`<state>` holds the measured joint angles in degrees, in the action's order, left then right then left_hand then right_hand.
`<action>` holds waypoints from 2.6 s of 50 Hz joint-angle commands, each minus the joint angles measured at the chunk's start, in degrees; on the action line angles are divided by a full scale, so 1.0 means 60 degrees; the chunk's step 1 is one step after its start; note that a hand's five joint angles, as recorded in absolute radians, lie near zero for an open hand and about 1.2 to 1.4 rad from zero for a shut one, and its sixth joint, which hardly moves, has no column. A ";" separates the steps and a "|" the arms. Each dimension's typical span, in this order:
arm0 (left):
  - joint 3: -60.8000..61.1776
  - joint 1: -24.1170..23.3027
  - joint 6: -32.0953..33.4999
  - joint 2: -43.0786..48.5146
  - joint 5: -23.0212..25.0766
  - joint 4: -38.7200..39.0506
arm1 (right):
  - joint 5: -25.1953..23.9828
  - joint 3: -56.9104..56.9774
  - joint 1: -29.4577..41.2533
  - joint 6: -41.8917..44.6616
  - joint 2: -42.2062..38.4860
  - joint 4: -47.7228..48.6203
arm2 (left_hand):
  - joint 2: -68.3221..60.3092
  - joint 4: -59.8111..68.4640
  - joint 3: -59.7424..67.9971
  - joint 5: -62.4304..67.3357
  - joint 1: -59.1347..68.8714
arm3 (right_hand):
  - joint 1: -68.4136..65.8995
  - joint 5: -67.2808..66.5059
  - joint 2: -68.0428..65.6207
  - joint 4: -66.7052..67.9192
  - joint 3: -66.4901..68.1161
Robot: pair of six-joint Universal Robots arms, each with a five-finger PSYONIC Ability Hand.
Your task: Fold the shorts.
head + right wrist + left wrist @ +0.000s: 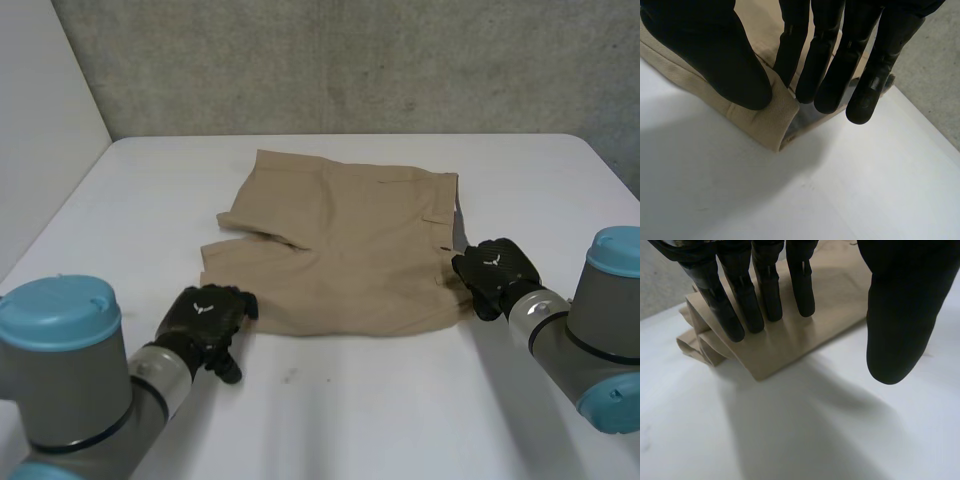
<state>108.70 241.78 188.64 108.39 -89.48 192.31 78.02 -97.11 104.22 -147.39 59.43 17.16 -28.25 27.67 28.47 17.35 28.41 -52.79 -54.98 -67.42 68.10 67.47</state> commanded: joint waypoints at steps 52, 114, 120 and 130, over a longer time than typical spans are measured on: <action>-0.4434 0.0368 0.2266 0.4258 -0.0512 0.1699 | 0.0166 -0.0191 0.0076 -0.0292 0.0598 -0.0018 | -0.2460 0.2556 0.2424 0.2610 0.2434 | -0.4536 -0.2503 -0.2097 0.1983 0.2088; -0.0873 0.1540 0.2471 -0.3760 0.1612 -0.2469 | -0.1095 0.0100 -0.0437 0.1906 0.3647 -0.5791 | -0.8625 0.8721 0.8588 0.8775 0.8598 | -0.4536 -0.2503 -0.2097 0.1983 0.2088; -0.2600 0.1247 0.2471 -0.1034 0.1437 -0.0486 | 0.0205 0.1650 0.0089 0.1583 0.1496 -0.4781 | -0.8625 0.8721 0.8588 0.8775 0.8598 | -0.4536 -0.2503 -0.2097 0.1983 0.2088; -0.7490 0.0895 0.2851 0.3960 0.0483 0.0175 | 0.1659 0.3455 0.0485 0.0734 -0.0426 -0.2569 | -0.8625 0.8721 0.8588 0.8775 0.8598 | -0.4536 -0.2503 -0.2097 0.1983 0.2088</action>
<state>79.00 248.24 203.86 117.30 -84.51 192.67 84.05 -82.14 105.57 -139.90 62.80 -6.75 -68.62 68.47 68.30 54.89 63.78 -54.70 -57.52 -67.42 68.24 67.48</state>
